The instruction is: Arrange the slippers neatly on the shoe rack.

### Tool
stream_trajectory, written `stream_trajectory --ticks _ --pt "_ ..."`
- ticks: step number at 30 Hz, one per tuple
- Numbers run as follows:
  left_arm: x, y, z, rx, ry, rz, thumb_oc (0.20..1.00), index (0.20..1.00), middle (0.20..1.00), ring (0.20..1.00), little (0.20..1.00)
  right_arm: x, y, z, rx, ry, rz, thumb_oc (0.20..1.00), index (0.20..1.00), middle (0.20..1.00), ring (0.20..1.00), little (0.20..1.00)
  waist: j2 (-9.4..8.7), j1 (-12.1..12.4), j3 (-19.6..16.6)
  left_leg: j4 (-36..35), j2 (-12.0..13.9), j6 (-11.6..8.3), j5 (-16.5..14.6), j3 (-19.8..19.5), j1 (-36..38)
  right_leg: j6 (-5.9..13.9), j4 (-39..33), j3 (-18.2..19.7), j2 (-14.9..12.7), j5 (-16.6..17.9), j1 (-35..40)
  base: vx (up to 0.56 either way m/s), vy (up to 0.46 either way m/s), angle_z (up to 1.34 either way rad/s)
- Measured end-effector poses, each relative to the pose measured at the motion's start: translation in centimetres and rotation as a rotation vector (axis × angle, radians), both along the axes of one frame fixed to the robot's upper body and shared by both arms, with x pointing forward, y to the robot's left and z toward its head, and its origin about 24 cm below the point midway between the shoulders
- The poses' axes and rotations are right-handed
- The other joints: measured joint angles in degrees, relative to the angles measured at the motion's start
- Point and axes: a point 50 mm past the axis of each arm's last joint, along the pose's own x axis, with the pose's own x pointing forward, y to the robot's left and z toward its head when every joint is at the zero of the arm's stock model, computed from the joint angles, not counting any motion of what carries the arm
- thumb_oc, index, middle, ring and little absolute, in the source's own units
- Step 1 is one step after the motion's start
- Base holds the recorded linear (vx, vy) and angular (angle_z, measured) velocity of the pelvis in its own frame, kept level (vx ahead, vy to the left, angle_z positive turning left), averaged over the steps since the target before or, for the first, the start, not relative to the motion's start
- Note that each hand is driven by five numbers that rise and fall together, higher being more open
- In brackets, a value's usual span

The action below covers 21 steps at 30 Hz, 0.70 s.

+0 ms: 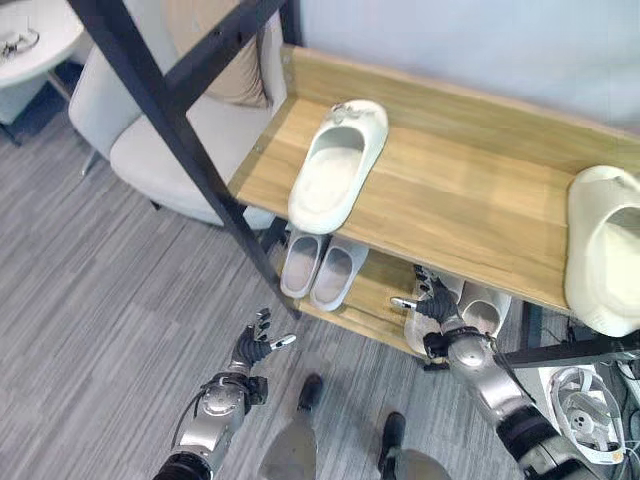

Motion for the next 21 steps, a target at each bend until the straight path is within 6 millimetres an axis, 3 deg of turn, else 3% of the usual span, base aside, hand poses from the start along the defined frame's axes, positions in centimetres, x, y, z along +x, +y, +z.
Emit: stream_trajectory --ticks 3,6,10,14,15,18,21 --pt "-0.6 0.0 1.5 0.049 -0.055 -0.084 1.0 1.0 1.0 1.0 1.0 -2.9 -1.2 1.6 0.001 -0.06 0.068 1.0 1.0 1.0 1.0 1.0 1.15 -1.89 -1.01 -0.04 0.05 0.25 -0.23 2.16 1.13 0.03 -2.7 1.2 0.02 1.67 1.7 0.08 -0.004 -0.22" --pt "-1.9 -0.1 0.6 0.084 -0.005 -0.153 1.0 1.0 1.0 1.0 1.0 -5.5 -2.5 1.0 -0.054 -0.012 0.12 1.0 1.0 1.0 1.0 1.0 2.37 -4.6 -2.48 -0.06 0.28 0.3 -0.84 2.87 2.06 0.11 -2.75 1.87 0.11 1.66 1.91 0.04 -0.02 -0.16" --pt "-3.5 -1.2 -0.9 0.165 0.078 -0.302 1.0 1.0 1.0 1.0 1.0 -9.0 -4.2 -3.1 -0.119 0.208 0.128 1.0 1.0 1.0 1.0 1.0 3.38 -6.81 -4.29 -0.43 0.78 0.22 -1.93 4.78 2.93 0.68 -3.01 4.46 0.5 1.53 1.71 0.04 -0.012 -0.33" --pt "-3.1 -4.8 -1.6 0.217 0.083 -0.501 1.0 1.0 1.0 1.0 1.0 -9.6 -4.3 -5.9 -0.187 0.313 0.132 1.0 1.0 1.0 1.0 1.0 3.66 -8.37 -5.47 -0.44 1.09 0.24 -2.61 6.31 2.98 0.08 -3.02 6.11 0.67 1.76 0.44 0.04 -0.017 -0.22" --pt "-2.1 -6.3 -1.0 0.25 0.042 -0.587 1.0 1.0 1.0 1.0 1.0 -9.5 -4.3 -7.0 -0.199 0.353 0.109 1.0 1.0 1.0 1.0 1.0 3.76 -8.39 -5.66 -0.44 1.11 0.24 -2.61 6.74 2.95 0.03 -3.02 6.37 0.62 1.96 0.22 0.05 -0.024 -0.18" --pt "-1.0 -8.1 0.8 0.358 -0.051 -0.759 1.0 1.0 1.0 1.0 1.0 -9.5 -4.9 -8.8 -0.238 0.429 0.065 1.0 1.0 1.0 1.0 1.0 3.91 -8.51 -6.02 -0.45 1.0 0.26 -2.6 7.18 2.93 0.14 -3.02 6.88 0.47 2.12 0.0 0.03 -0.016 -0.08" --pt "0.2 -9.2 3.7 0.446 -0.188 -0.872 1.0 1.0 1.0 1.0 1.0 -9.4 -5.0 -9.0 -0.252 0.435 0.055 1.0 1.0 1.0 1.0 1.0 4.17 -8.75 -6.31 -0.42 0.93 1.01 -2.24 7.31 2.97 0.7 -3.02 7.3 0.43 2.47 -0.03 0.03 -0.017 -0.04"
